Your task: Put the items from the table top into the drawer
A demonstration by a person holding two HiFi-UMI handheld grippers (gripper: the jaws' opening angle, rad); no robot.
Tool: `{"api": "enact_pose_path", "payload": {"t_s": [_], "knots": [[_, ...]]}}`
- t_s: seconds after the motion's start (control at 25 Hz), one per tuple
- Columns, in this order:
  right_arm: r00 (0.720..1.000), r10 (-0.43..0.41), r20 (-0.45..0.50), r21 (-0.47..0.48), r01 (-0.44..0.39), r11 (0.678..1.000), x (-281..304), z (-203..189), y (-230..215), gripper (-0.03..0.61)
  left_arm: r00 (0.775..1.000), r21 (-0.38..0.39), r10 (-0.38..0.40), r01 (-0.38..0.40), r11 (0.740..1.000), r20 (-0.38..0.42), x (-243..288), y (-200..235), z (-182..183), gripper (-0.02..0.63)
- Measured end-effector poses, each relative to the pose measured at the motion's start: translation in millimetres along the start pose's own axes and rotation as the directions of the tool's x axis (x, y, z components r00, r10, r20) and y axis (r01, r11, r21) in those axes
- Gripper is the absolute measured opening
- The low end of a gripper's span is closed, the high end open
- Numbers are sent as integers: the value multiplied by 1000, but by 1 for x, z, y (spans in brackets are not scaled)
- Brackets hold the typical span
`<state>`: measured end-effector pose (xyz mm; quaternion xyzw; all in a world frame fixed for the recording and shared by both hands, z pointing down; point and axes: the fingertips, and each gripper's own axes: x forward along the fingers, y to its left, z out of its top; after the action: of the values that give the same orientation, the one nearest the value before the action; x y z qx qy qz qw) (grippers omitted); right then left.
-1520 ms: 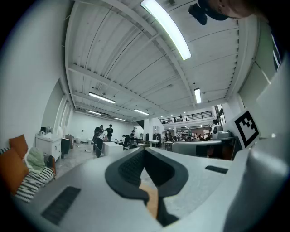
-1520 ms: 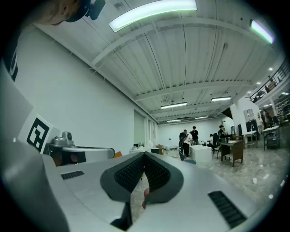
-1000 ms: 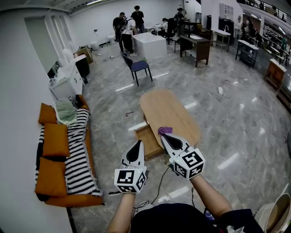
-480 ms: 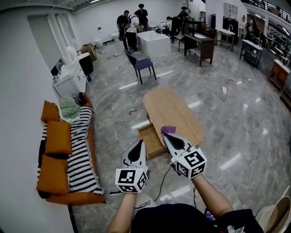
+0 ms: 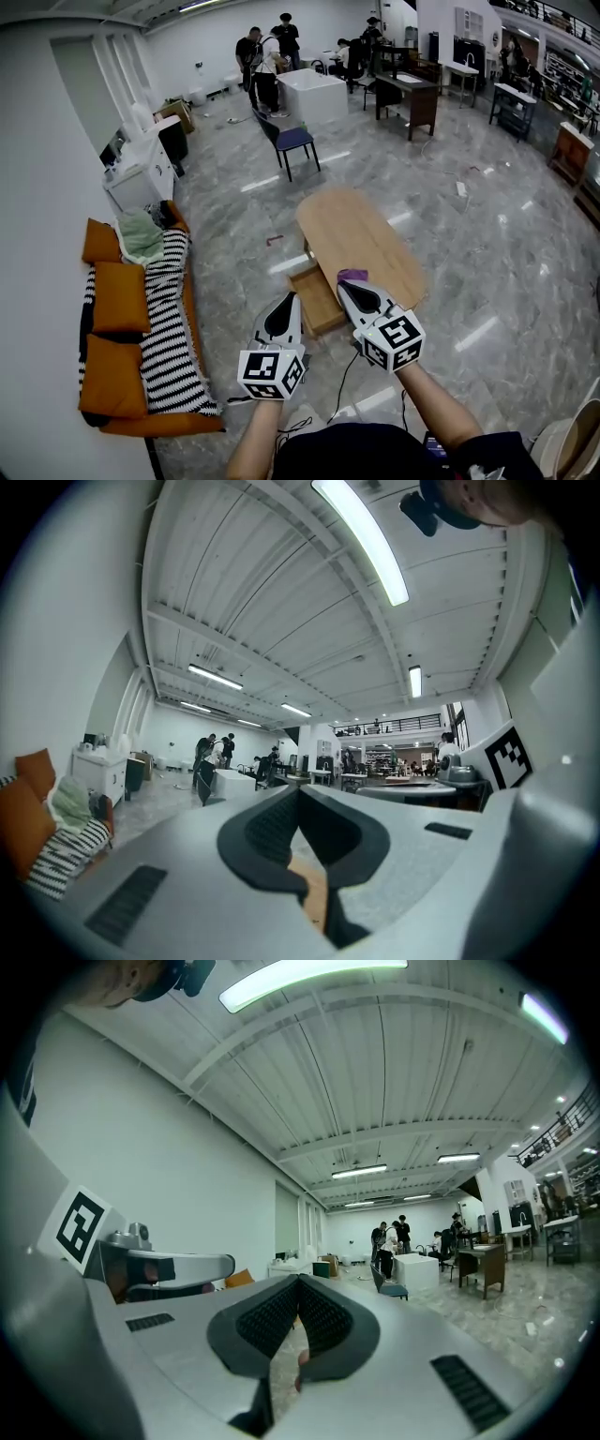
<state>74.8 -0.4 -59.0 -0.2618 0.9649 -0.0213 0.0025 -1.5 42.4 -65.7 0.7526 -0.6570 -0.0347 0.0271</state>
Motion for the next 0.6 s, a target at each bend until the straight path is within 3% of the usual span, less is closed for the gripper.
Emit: {"api": "enact_pose_path", "payload": {"t_s": [0.6], "knots": [[998,-62,-21,9,62,998,96,0,0,17,999,-13,-53,53,999,-10,42,90,9,-2]]}}
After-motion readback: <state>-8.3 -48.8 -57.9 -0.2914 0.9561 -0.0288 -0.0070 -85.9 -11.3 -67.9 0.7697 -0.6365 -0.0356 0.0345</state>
